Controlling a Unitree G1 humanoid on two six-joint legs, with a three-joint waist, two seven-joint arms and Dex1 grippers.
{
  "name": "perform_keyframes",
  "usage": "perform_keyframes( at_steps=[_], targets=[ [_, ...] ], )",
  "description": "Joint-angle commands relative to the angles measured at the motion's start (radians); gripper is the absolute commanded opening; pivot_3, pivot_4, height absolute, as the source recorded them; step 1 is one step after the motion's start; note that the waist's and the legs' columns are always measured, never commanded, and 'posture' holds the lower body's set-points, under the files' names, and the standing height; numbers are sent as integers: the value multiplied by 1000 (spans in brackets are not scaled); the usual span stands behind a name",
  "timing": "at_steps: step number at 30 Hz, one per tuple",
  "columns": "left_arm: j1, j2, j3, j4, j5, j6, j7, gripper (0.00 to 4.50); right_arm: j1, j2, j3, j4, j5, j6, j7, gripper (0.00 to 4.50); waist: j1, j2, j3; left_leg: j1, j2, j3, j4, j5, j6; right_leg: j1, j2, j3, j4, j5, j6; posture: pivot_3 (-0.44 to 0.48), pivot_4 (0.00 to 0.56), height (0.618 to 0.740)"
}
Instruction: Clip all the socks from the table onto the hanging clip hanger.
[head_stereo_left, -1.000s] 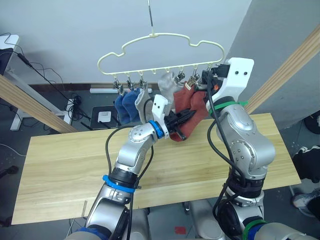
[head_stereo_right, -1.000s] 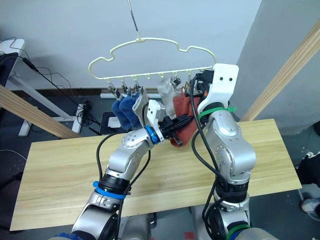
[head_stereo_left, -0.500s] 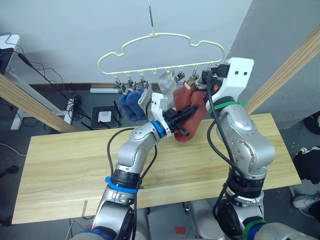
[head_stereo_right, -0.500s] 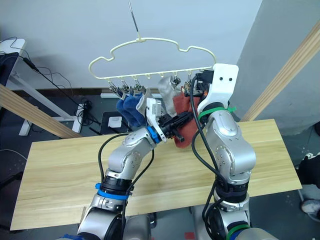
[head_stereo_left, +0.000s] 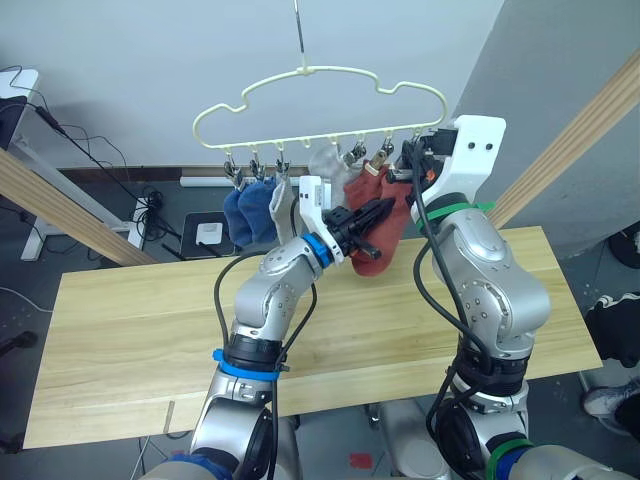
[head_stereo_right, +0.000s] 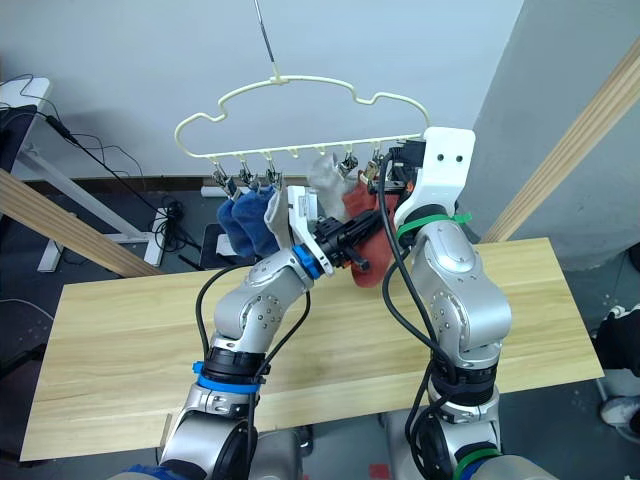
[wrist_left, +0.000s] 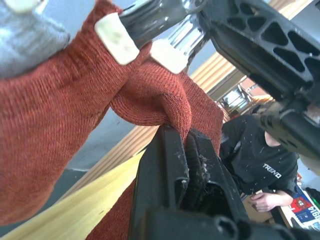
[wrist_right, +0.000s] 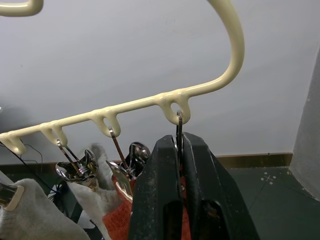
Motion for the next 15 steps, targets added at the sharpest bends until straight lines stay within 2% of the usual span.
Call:
perform_keyframes(
  at_steps=[1, 3, 9, 11, 14, 15],
  targets=[
    [-24, -16, -5, -47, -19, -7, 6, 4, -5, 15, 5, -55, 18, -8, -3, 256, 0, 0, 0, 0, 0, 0, 0, 0, 0, 0, 0, 0, 0, 0, 0, -194, 318, 740],
    [-26, -18, -3, -45, -19, -6, 8, 0, -4, 21, 2, -56, 18, -7, -6, 814, 0, 0, 0, 0, 0, 0, 0, 0, 0, 0, 0, 0, 0, 0, 0, -194, 318, 740],
    [-40, -25, 0, -31, -16, 3, 28, 0, -5, 28, -5, -66, 25, 0, -1, 3018, 0, 0, 0, 0, 0, 0, 0, 0, 0, 0, 0, 0, 0, 0, 0, -194, 320, 740],
    [-44, -23, -5, -24, -3, 7, 41, 0, -7, 26, -13, -82, 33, 7, 4, 3018, 0, 0, 0, 0, 0, 0, 0, 0, 0, 0, 0, 0, 0, 0, 0, -191, 320, 740],
    [-17, 13, -32, -40, 3, -10, -22, 0, 5, -5, -30, -142, 60, 35, 31, 3018, 0, 0, 0, 0, 0, 0, 0, 0, 0, 0, 0, 0, 0, 0, 0, -191, 321, 740],
    [-11, 35, -50, -36, 33, -24, -27, 254, 13, -21, -32, -163, 72, 51, 44, 3051, 0, 0, 0, 0, 0, 0, 0, 0, 0, 0, 0, 0, 0, 0, 0, -190, 320, 740]
  ],
)
